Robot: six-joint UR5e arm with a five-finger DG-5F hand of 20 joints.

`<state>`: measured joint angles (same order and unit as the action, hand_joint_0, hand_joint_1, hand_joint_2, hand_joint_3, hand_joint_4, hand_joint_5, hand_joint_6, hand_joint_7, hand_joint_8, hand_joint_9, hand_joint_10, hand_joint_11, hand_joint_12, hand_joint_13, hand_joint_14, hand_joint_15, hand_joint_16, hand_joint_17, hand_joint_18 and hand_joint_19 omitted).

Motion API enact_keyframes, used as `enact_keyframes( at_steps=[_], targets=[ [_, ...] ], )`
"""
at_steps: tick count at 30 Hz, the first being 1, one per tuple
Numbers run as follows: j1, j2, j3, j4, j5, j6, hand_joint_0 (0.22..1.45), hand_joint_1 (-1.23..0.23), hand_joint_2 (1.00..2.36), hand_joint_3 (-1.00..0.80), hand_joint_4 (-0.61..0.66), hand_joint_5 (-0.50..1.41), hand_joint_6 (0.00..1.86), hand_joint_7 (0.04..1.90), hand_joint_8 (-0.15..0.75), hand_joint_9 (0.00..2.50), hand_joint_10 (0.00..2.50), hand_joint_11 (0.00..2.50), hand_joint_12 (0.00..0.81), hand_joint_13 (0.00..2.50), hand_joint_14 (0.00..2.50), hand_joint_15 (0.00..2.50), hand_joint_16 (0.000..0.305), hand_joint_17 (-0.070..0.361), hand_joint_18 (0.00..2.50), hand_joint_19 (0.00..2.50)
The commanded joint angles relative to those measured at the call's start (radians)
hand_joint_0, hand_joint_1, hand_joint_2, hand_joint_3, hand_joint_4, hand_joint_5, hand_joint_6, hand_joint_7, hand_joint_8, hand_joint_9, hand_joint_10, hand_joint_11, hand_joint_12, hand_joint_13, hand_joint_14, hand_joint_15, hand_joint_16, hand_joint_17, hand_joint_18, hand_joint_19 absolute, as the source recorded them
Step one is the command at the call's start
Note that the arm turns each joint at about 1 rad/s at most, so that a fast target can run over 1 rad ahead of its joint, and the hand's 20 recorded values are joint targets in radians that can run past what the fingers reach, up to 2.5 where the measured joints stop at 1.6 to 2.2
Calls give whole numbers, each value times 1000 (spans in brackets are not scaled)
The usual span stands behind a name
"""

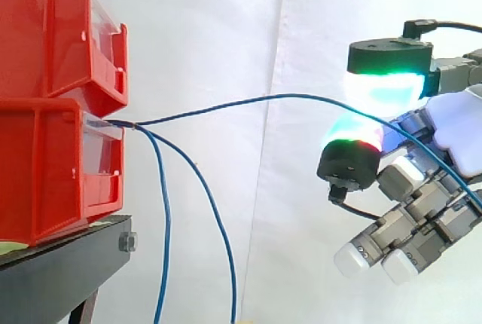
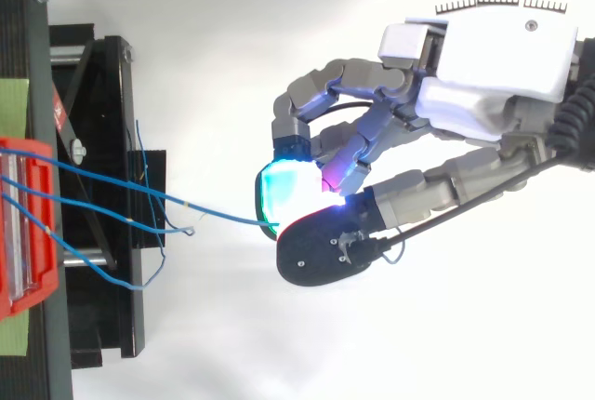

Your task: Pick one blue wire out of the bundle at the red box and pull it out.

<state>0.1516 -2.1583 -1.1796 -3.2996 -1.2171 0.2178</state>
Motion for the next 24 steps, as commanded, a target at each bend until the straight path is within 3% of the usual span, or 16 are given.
enact_keyframes(
  at_steps=[1, 20, 24],
  targets=[
    [-3, 0, 0, 0, -1, 0, 556, -733, 1099, 86, 101, -118, 810, 1141, 299, 1038, 20, 689, 449, 447, 7, 179, 77, 173, 426, 294],
    [0, 0, 0, 0, 1, 0, 546, -724, 1141, 78, 103, -120, 819, 1122, 298, 1087, 23, 714, 438, 503, 8, 221, 75, 169, 451, 311],
    [0, 0, 0, 0, 1, 0, 542, -719, 1161, 67, 106, -122, 824, 1105, 299, 1086, 21, 710, 384, 481, 8, 228, 74, 167, 442, 308]
  ],
)
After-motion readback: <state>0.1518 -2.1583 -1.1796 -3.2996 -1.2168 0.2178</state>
